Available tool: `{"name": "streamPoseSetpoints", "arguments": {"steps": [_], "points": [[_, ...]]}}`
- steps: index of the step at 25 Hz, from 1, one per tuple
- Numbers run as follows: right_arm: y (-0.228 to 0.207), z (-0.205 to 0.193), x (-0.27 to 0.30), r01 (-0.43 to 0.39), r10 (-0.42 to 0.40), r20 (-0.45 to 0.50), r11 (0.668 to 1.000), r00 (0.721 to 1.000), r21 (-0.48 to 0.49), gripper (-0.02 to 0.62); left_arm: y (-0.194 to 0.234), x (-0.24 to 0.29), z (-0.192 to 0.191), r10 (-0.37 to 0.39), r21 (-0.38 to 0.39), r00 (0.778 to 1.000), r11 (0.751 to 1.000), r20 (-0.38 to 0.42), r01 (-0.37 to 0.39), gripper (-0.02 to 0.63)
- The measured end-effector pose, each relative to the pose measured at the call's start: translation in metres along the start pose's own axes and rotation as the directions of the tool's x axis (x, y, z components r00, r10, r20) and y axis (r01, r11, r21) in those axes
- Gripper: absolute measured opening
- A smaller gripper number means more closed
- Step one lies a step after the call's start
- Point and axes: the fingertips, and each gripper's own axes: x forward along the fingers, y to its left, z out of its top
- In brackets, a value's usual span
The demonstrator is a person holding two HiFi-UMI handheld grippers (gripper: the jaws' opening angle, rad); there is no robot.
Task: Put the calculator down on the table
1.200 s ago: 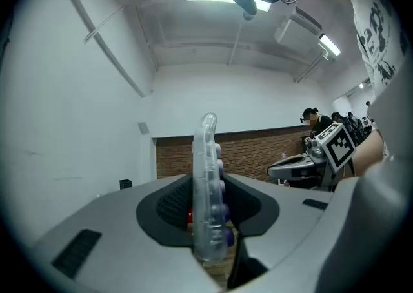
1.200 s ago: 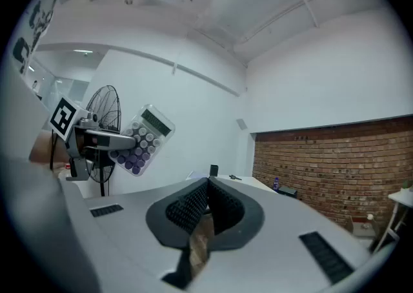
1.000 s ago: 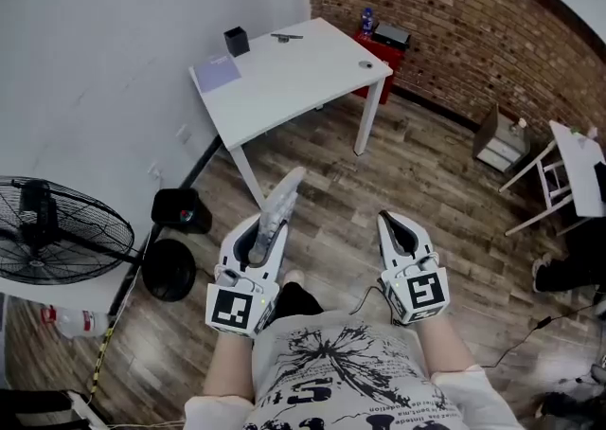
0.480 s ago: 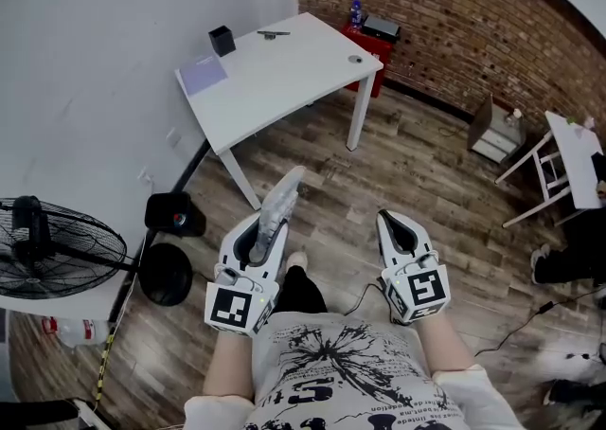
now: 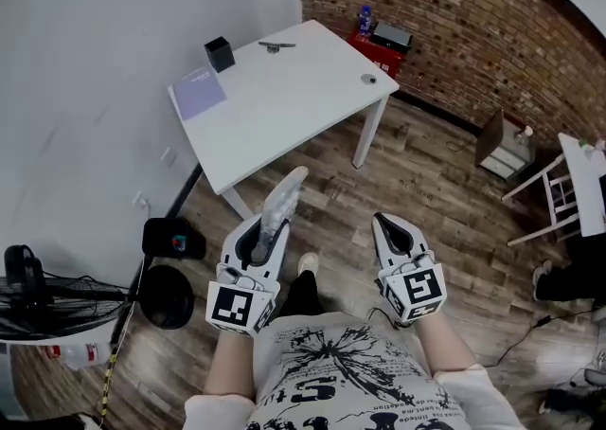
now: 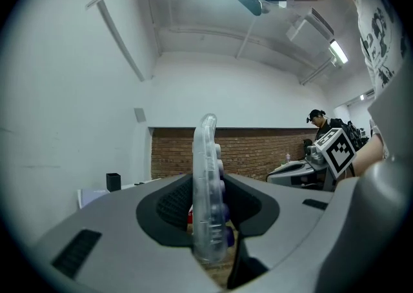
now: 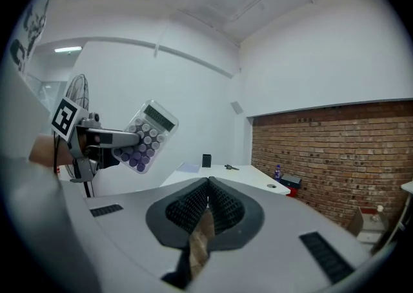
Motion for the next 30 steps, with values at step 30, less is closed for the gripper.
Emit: {"name": "streamPoseSetpoints", "arguments": {"steps": [30], "points": [[-0.173,0.089,0.49,-0.168,0.167,-0.006,0.985,0.986,-0.045,0.014,0.335,0.356,-0.023,0.179,-0.09,0.979,0.978,-0.093,-0.188,0.14]]}}
